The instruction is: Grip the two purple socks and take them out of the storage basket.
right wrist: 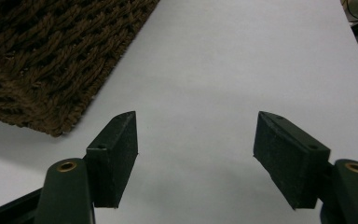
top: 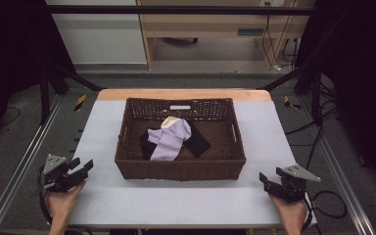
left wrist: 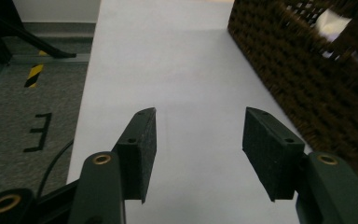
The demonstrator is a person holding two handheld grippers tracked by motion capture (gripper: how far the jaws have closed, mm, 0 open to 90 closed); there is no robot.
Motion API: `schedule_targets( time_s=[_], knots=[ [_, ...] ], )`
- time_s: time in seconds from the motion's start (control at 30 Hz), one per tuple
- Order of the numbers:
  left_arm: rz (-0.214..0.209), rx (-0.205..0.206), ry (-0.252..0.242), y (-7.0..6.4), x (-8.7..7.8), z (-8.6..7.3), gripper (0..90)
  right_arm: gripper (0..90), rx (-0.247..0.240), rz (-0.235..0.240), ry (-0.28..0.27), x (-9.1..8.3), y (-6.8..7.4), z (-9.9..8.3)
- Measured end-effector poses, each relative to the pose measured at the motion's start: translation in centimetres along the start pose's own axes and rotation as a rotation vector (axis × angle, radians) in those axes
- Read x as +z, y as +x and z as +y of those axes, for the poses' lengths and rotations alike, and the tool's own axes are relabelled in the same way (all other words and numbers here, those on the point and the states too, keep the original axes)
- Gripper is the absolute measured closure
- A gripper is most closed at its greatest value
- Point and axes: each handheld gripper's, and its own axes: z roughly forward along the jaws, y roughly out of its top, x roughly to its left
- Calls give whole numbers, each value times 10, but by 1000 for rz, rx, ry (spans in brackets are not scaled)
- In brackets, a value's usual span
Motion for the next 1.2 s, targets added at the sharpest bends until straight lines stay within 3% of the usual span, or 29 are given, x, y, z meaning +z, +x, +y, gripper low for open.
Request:
schedule_targets(
  time_s=[0.07, 0.4, 0.73, 1.2],
  knots=[
    [-7, -14, -14, -1, -3, 2, 433, 300, -1, 3, 0, 0, -1, -1],
    [-10, 5, -70, -13, -11, 17, 396, 287, -3, 17, -19, -2, 2, -1],
    [-54, 8, -115, -24, -23, 32, 368, 295, -25, 15, -36, -2, 9, 1],
    [-89, 92, -122, -45, -30, 47, 343, 292, -6, 12, -36, -1, 7, -3]
  ],
)
